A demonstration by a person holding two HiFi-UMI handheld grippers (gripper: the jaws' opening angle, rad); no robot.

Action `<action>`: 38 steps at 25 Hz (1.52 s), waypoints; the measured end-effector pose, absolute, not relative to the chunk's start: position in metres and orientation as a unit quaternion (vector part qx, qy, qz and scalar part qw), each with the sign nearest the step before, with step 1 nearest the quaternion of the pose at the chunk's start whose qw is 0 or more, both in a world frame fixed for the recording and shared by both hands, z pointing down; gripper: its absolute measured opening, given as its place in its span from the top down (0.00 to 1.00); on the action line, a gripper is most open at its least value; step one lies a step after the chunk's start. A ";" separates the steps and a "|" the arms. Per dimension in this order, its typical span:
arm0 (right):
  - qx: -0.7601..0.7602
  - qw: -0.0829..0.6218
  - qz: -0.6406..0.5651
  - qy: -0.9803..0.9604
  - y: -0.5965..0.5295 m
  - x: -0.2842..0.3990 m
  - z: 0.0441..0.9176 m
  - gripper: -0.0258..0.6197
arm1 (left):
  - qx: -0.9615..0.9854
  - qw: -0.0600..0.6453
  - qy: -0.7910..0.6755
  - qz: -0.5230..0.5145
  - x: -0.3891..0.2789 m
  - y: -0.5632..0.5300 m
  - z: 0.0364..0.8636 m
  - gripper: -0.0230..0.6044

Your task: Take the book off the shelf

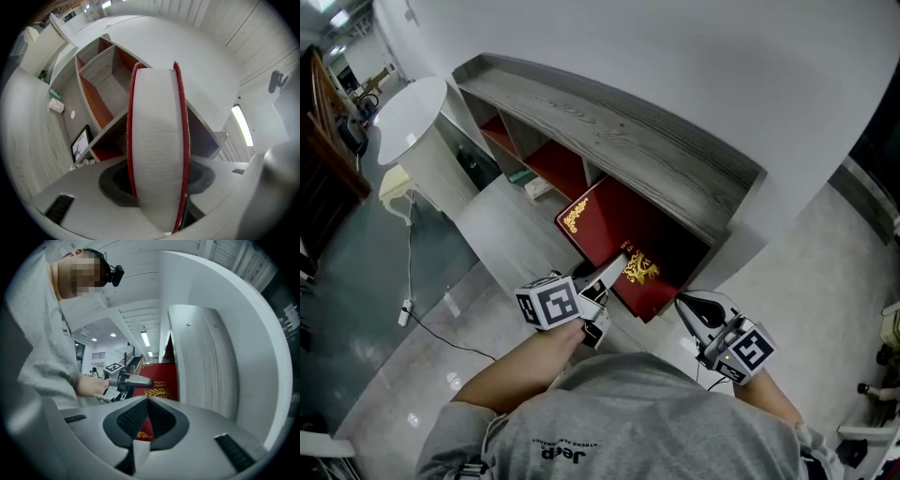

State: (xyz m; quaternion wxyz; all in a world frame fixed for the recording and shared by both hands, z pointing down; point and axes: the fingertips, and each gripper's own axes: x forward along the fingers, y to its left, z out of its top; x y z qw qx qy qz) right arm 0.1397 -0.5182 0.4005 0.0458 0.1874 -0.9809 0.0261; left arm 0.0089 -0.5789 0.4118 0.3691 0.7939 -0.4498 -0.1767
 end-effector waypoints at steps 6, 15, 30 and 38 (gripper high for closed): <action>0.049 0.041 0.002 -0.998 -0.491 0.079 0.382 0.92 | 0.768 0.369 -0.482 -0.204 -0.039 -0.503 0.410 0.57; -0.073 0.008 0.007 -0.997 -0.479 -0.042 0.387 0.92 | 0.682 0.301 -0.613 -0.260 -0.179 -0.419 0.421 0.57; -0.027 0.023 -0.005 -0.999 -0.574 -0.299 0.420 0.92 | 0.683 0.298 -0.606 -0.278 -0.435 -0.492 0.468 0.57; -0.010 0.055 -0.030 -0.998 -0.631 -0.408 0.464 0.92 | 0.691 0.332 -0.577 -0.281 -0.533 -0.585 0.518 0.57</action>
